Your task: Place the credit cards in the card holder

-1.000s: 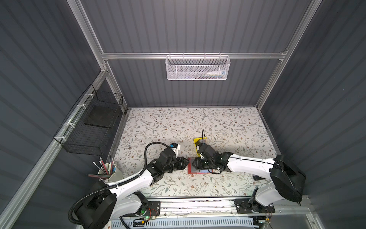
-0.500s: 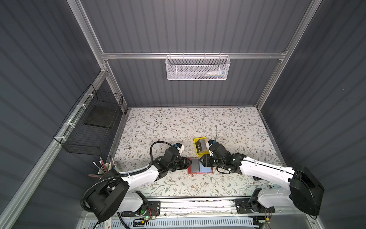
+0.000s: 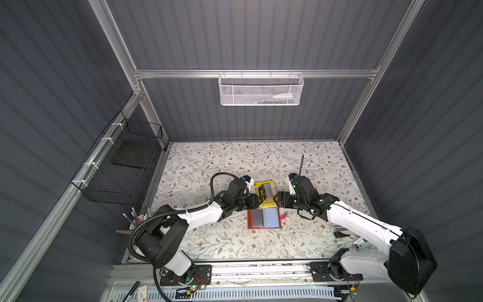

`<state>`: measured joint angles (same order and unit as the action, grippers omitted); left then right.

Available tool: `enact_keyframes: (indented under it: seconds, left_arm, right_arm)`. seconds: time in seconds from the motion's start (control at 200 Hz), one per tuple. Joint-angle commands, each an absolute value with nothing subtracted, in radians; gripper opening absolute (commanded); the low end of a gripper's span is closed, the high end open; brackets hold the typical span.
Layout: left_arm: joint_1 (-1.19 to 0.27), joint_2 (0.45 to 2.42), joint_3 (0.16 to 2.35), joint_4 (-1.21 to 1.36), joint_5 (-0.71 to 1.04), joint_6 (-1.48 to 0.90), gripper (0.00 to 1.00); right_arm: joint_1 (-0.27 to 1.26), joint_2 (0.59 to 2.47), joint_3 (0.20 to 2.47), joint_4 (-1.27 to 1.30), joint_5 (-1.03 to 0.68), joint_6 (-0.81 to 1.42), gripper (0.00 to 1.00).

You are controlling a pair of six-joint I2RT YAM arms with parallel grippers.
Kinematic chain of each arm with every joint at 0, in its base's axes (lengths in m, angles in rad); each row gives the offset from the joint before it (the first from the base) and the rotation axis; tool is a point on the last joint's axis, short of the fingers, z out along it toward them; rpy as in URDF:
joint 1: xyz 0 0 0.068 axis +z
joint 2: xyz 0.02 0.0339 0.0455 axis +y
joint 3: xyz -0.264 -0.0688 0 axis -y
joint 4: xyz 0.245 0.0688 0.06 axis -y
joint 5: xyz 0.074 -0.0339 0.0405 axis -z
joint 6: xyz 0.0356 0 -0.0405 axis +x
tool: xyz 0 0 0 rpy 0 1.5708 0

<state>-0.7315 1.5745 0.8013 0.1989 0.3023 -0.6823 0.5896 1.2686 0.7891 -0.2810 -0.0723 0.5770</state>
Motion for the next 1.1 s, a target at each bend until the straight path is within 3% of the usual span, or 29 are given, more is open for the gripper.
enact_keyframes:
  seconds: [0.0,0.28,0.625,1.096]
  left_arm:
    - [-0.717,1.62,0.864,0.141,0.337,-0.635,0.26]
    - [-0.698,1.728,0.986,0.053,0.302,-0.624,0.21]
    - [-0.684,1.819,1.074,0.0,0.26,-0.606,0.13]
    - [-0.68,1.875,1.117,-0.014,0.245,-0.606,0.13]
  right_arm:
    - [0.565,1.314,0.846,-0.309,-0.106,0.511,0.85]
    - [0.525,1.466,0.934,-0.286,-0.153,0.474,0.95]
    - [0.519,1.606,1.013,-0.264,-0.172,0.476,0.97]
    - [0.517,1.696,1.046,-0.268,-0.166,0.455,0.97]
